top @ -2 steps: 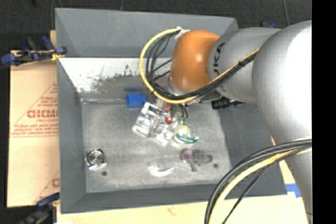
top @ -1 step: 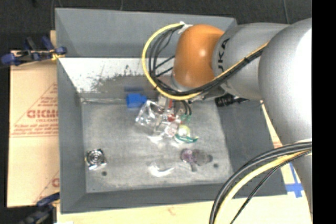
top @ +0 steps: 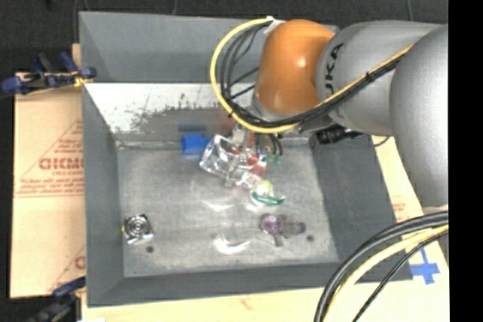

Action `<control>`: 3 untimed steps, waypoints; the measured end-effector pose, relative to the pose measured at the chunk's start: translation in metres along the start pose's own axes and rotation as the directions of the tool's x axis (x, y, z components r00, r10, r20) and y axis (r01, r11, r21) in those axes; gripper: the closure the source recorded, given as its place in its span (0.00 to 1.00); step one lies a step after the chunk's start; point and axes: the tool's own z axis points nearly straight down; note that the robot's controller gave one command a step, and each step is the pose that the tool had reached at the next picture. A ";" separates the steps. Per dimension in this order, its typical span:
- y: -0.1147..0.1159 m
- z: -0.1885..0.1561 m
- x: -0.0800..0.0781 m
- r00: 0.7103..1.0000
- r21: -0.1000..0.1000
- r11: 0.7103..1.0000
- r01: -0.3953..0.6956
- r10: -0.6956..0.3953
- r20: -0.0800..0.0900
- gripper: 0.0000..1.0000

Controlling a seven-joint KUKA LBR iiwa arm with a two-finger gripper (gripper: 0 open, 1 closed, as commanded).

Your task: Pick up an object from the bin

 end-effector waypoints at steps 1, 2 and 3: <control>-0.001 -0.048 -0.002 1.000 0.000 1.000 -0.002 0.002 0.003 1.00; -0.001 -0.054 -0.002 1.000 0.000 1.000 -0.005 0.005 0.000 1.00; -0.002 -0.058 -0.002 1.000 0.000 1.000 -0.007 0.007 0.001 1.00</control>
Offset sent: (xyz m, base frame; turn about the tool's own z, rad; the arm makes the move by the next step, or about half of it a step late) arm 0.0001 -0.0001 0.0454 0.0000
